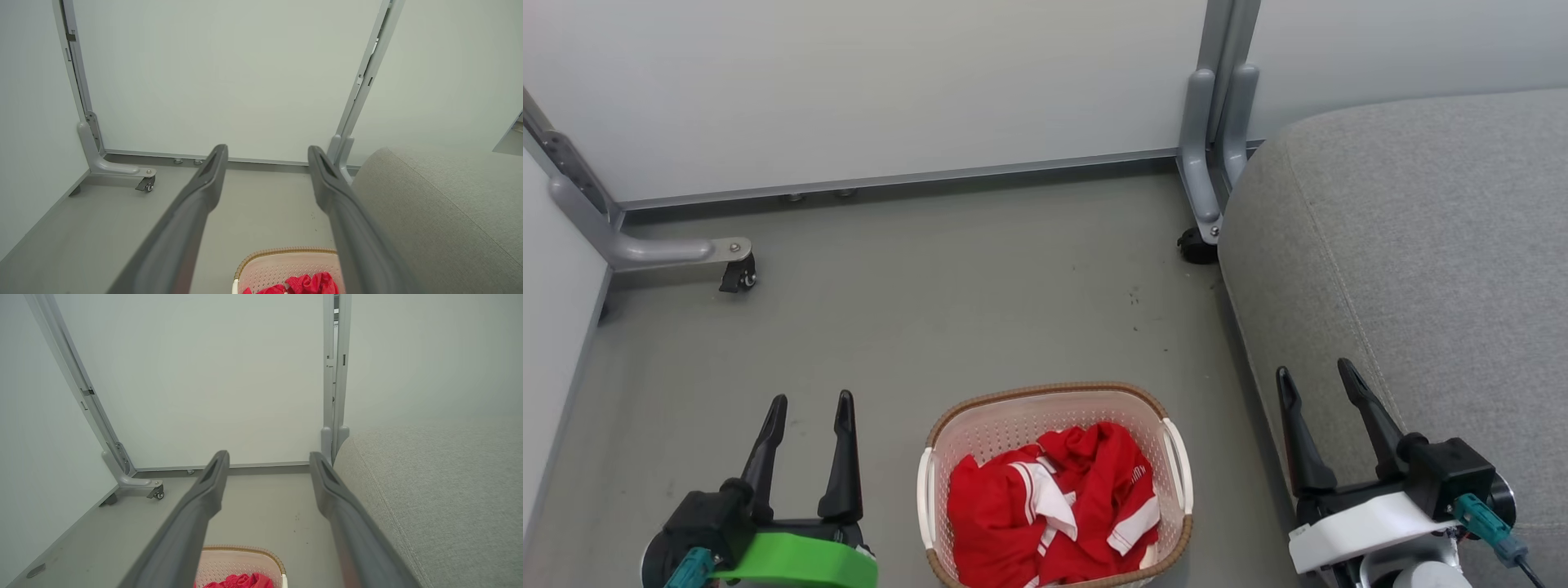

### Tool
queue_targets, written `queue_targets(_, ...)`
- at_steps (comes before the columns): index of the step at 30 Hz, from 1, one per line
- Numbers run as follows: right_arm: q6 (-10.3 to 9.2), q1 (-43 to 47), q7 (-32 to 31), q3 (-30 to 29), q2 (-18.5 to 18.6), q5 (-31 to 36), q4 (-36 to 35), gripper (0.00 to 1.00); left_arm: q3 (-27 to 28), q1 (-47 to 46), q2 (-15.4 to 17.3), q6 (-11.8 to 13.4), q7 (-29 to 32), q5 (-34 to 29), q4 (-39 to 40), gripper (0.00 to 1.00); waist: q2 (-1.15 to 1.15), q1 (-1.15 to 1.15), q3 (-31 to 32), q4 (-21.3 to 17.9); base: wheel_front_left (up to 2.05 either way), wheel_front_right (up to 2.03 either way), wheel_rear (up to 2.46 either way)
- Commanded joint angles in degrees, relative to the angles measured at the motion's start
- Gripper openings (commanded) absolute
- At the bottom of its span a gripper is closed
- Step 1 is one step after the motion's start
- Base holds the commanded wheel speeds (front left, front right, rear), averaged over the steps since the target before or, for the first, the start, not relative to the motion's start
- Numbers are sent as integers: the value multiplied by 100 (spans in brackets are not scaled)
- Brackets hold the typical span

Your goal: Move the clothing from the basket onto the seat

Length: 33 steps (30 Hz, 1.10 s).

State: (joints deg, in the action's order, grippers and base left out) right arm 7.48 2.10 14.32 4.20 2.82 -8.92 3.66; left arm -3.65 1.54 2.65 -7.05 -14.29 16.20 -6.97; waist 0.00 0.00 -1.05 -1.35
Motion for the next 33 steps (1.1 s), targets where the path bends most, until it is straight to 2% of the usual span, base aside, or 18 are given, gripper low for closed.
queue_targets(1,2,61,50,-14,15,131,-34,100,-8,35,39,-11,-54,-144,26,100,0,0,-9,-9,0,0,0)
queue_targets(6,2,42,102,-42,15,319,-69,100,-43,49,41,-9,-112,-266,54,100,0,0,-64,-30,0,0,0)
queue_targets(33,1,-91,91,-4,14,228,-125,100,-14,-93,40,65,-89,-451,124,100,0,0,-193,-59,0,0,0)
